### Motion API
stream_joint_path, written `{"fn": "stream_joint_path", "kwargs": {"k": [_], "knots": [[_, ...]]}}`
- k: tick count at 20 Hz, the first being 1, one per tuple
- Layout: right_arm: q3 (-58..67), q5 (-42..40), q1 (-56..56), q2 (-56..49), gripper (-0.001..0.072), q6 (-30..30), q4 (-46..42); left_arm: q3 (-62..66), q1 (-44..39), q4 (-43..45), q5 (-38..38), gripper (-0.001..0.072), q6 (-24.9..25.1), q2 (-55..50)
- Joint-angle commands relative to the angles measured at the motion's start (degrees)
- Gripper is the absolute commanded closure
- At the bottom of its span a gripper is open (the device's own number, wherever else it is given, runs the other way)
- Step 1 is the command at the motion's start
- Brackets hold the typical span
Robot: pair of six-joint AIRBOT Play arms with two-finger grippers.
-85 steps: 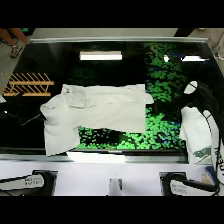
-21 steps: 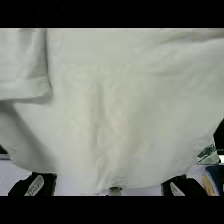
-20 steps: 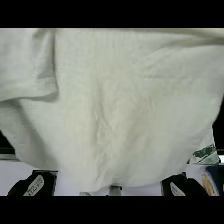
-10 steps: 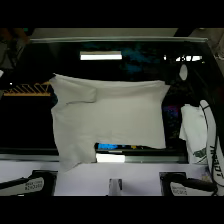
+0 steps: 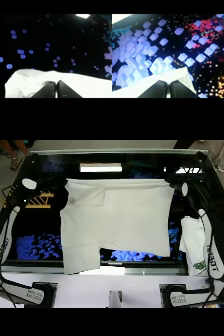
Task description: Fold the shirts.
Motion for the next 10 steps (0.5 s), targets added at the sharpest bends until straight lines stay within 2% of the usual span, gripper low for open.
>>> {"fn": "stream_joint_path", "kwargs": {"k": [1,3,5,8,10], "knots": [[-0.04,3.26,-0.48,-3.74,0.0678,-3.87,6.54,0.98,-1.62,0.24,-1.31,0.0668,-1.79,-5.05],[-0.04,6.75,0.7,-4.76,0.0678,-7.69,8.85,1.01,-1.6,0.28,-3.67,0.0668,-1.36,-5.66],[-0.04,11.65,0.74,-3.21,0.0677,-11.58,8.83,1.92,0.17,0.37,-7.98,0.0668,2.6,-4.31],[-0.04,25.86,0.7,0.59,0.0677,-19.3,7.78,4.74,4.87,2.23,-26.4,0.0668,3.54,-2.45],[-0.33,38.16,0.7,0.79,0.0677,-20.63,8.39,4.98,7.1,4.68,-36.52,0.0668,-0.46,-3.04]]}}
